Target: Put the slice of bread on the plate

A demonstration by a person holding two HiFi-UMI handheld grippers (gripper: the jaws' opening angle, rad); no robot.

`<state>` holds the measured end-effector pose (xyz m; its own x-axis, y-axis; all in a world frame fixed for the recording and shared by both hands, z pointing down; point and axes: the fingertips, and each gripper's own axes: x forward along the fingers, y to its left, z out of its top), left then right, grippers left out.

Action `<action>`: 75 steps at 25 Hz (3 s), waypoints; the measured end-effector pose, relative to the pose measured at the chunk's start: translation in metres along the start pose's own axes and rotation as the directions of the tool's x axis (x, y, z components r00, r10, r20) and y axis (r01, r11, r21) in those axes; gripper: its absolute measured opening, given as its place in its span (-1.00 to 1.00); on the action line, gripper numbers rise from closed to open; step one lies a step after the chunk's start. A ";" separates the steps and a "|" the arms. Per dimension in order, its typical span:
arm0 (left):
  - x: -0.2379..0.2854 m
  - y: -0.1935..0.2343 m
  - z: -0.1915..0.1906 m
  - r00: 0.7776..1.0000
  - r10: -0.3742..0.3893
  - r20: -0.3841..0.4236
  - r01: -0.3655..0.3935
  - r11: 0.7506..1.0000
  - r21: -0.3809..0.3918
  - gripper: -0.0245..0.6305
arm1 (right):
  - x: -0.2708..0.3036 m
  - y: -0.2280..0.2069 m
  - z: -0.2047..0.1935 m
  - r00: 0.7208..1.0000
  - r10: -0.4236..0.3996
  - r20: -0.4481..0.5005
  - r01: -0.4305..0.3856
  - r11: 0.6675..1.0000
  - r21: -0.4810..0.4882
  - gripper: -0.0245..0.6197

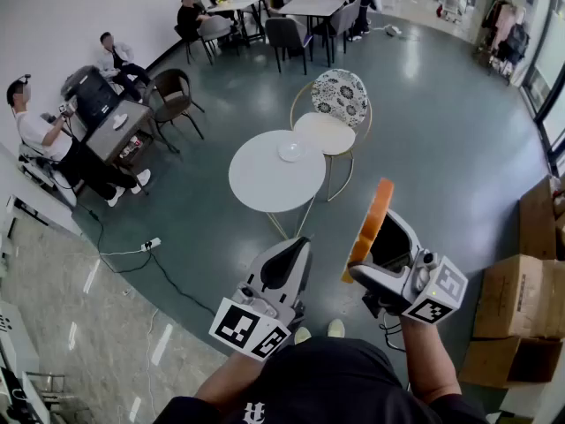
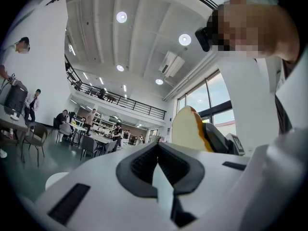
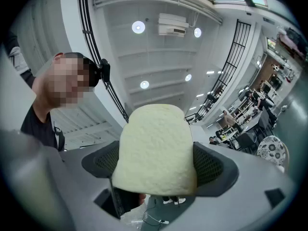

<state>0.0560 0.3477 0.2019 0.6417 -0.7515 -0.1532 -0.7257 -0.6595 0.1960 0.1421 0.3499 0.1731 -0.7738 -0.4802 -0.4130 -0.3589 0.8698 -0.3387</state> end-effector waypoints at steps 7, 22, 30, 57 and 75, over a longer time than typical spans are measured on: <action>0.004 -0.002 -0.007 1.000 -0.002 -0.012 0.002 1.000 -0.004 -0.90 | -0.004 -0.002 -0.006 1.000 -0.007 -0.027 0.008 1.000 0.019 0.58; 0.022 -0.003 -0.017 0.999 0.048 -0.023 -0.048 0.999 0.016 -0.90 | -0.023 -0.030 -0.001 0.999 -0.023 -0.024 0.025 0.996 0.087 0.58; 0.036 -0.008 -0.028 0.997 0.070 -0.018 -0.070 0.997 0.038 -0.90 | -0.033 -0.046 -0.003 0.999 -0.021 -0.030 0.025 0.992 0.127 0.58; 0.113 0.162 -0.028 0.997 0.077 -0.027 -0.075 0.996 0.053 -0.90 | 0.098 -0.170 -0.046 0.995 -0.069 -0.079 0.080 0.985 0.155 0.58; 0.173 0.317 -0.033 0.998 0.030 -0.061 -0.027 0.998 0.055 -0.90 | 0.209 -0.288 -0.085 0.977 -0.188 -0.100 0.201 0.969 0.142 0.58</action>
<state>-0.0545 0.0092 0.2697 0.6334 -0.7688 -0.0875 -0.7552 -0.6389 0.1464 0.0396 0.0093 0.2561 -0.7410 -0.6212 -0.2550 -0.4293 0.7303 -0.5315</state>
